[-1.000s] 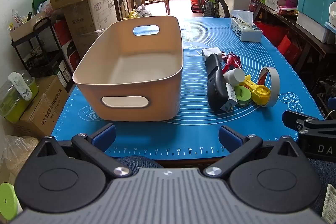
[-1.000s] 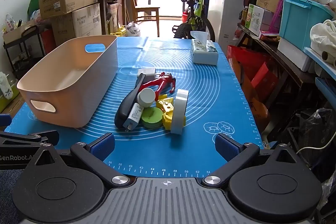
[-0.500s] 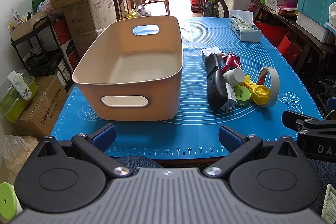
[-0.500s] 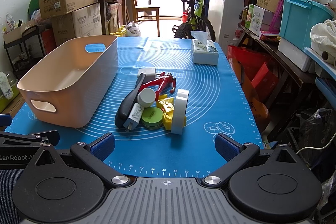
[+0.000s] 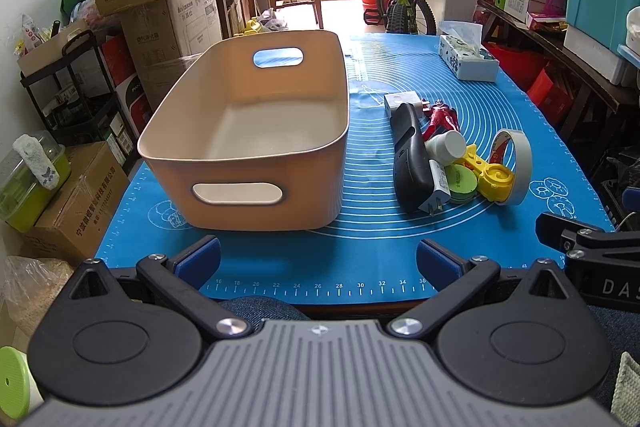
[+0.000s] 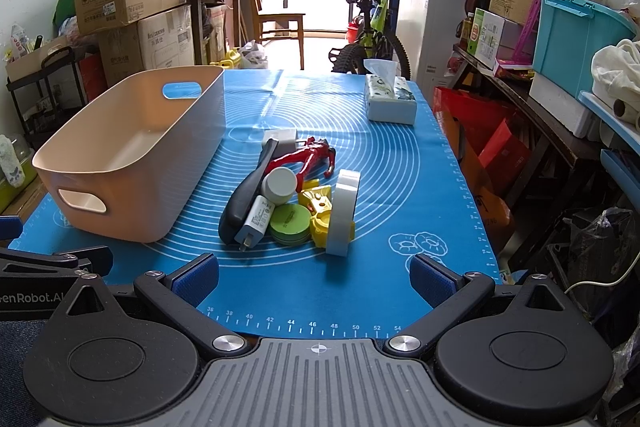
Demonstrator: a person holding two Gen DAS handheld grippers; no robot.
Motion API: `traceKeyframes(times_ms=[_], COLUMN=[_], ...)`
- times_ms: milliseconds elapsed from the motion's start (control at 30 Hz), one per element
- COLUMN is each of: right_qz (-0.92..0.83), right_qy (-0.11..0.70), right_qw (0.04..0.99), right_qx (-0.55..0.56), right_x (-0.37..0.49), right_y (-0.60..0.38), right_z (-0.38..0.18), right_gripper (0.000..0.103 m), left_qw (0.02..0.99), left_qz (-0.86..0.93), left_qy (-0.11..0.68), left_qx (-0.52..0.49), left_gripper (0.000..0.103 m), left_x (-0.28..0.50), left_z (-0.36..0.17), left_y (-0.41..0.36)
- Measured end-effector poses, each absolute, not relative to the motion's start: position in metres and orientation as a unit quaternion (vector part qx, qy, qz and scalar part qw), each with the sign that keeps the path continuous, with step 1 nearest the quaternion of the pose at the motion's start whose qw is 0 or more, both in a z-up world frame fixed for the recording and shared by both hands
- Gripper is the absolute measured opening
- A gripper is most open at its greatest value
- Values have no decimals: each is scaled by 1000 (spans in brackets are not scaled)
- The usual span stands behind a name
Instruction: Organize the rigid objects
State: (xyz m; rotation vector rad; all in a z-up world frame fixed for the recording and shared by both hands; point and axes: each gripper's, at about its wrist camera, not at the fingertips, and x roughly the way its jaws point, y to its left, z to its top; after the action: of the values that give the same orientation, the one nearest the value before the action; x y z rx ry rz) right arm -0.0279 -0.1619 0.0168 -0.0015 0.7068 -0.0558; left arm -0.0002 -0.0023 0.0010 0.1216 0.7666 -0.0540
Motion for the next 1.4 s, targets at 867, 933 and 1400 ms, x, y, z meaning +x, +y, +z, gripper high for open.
traceKeyframes(times_ms=[867, 933, 1400], right_qz=[-27, -28, -27], right_qy=[347, 347, 348], right_qw=[937, 937, 937], right_qx=[-3, -3, -4], right_x=[-27, -27, -27], right_y=[-160, -160, -159], right_z=[16, 16, 13], right_gripper=[100, 100, 100], left_qw=[925, 925, 926], left_qz=[-27, -27, -27], left_qy=[374, 374, 373], left_qx=[56, 56, 53], left_gripper=[103, 103, 103], left_x=[1, 1, 1], left_z=[1, 1, 3], left_y=[-1, -1, 3])
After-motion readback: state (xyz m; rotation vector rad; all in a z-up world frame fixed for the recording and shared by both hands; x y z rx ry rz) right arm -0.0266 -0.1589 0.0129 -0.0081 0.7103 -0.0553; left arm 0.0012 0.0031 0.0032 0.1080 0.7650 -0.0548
